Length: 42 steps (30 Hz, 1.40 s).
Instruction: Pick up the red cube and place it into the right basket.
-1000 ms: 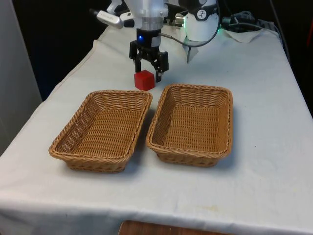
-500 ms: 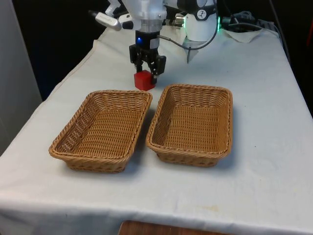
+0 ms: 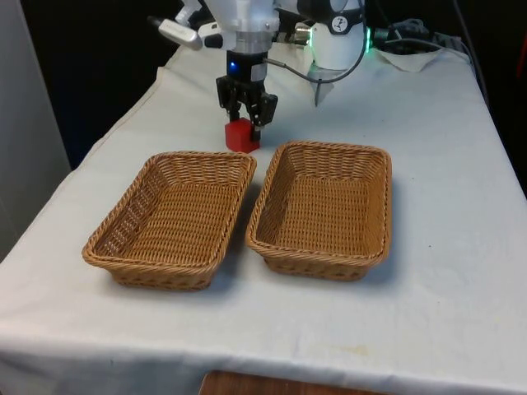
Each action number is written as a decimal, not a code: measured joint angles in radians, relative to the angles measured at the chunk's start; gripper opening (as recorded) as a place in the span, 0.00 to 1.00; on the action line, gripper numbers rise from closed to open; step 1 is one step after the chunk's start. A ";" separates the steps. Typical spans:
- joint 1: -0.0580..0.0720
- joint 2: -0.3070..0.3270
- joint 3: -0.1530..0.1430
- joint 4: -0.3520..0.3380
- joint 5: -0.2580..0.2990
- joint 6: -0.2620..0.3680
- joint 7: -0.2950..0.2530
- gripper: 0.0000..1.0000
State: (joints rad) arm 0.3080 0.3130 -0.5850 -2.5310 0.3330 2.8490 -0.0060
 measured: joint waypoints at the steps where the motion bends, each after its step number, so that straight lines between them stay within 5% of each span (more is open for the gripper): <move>1: 0.000 -0.004 -0.005 0.003 0.000 -0.002 -0.007 0.05; 11: 0.000 -0.076 -0.045 0.004 -0.024 -0.040 -0.056 0.05; 22: 0.000 -0.159 -0.091 0.021 -0.117 -0.101 -0.070 0.05; 42: 0.000 -0.168 -0.106 0.135 -0.163 -0.243 -0.107 0.05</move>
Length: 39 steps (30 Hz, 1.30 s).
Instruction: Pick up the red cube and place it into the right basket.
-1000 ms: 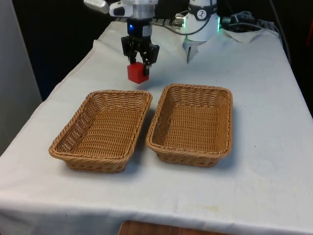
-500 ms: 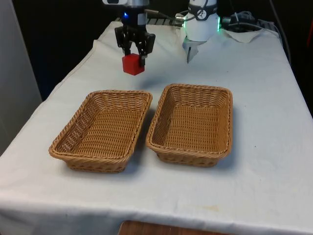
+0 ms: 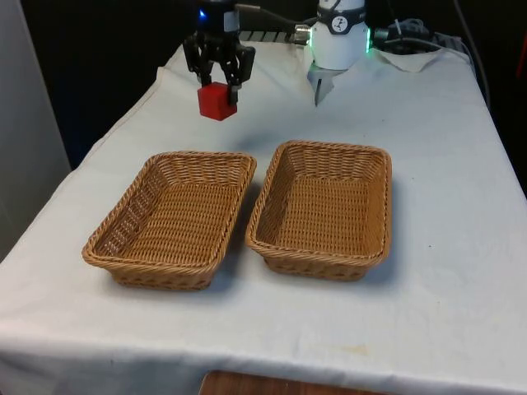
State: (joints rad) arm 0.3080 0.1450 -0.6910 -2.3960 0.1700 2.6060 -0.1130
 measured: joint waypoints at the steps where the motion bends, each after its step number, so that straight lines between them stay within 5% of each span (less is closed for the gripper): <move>1: 0.000 0.006 -0.001 0.019 -0.002 -0.020 -0.001 0.05; 27: -0.001 0.198 0.008 0.300 0.032 -0.211 -0.005 0.05; 39: -0.001 0.302 0.015 0.389 0.132 -0.216 -0.046 0.05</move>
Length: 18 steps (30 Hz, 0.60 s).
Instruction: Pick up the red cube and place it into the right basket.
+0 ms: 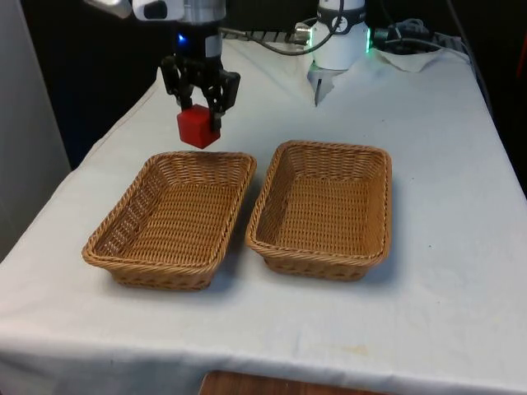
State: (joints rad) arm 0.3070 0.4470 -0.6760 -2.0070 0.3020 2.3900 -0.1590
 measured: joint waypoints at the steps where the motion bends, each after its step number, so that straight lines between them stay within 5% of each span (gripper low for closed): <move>1: 0.000 0.000 0.000 0.000 0.000 0.000 0.000 0.05; 18: -0.010 0.161 0.002 0.128 0.187 0.061 -0.081 0.05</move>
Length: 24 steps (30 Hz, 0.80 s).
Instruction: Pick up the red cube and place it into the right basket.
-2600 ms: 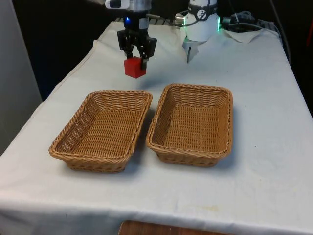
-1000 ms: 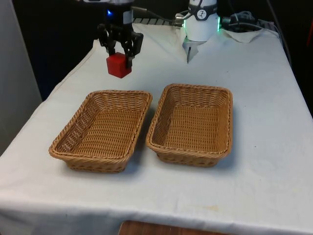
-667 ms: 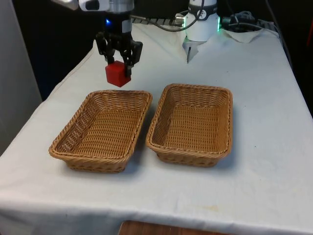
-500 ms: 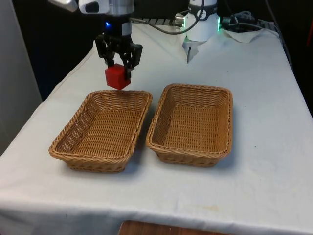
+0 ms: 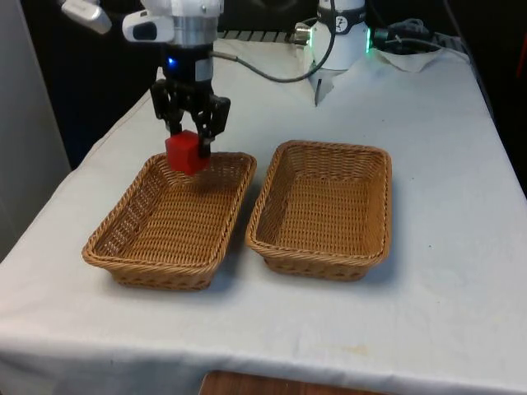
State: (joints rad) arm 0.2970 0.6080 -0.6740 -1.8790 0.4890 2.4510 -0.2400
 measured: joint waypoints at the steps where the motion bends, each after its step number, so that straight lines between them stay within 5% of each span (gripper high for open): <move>1: 0.000 0.000 0.000 0.000 0.000 0.000 0.000 0.05; 17: -0.012 0.173 -0.002 0.145 0.127 -0.017 -0.030 0.07; 19: -0.012 0.172 -0.003 0.146 0.127 -0.019 -0.030 0.12; 24: -0.012 0.170 -0.004 0.147 0.127 -0.023 -0.031 0.58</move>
State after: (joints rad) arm 0.2850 0.7780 -0.6780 -1.7320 0.6160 2.4280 -0.2710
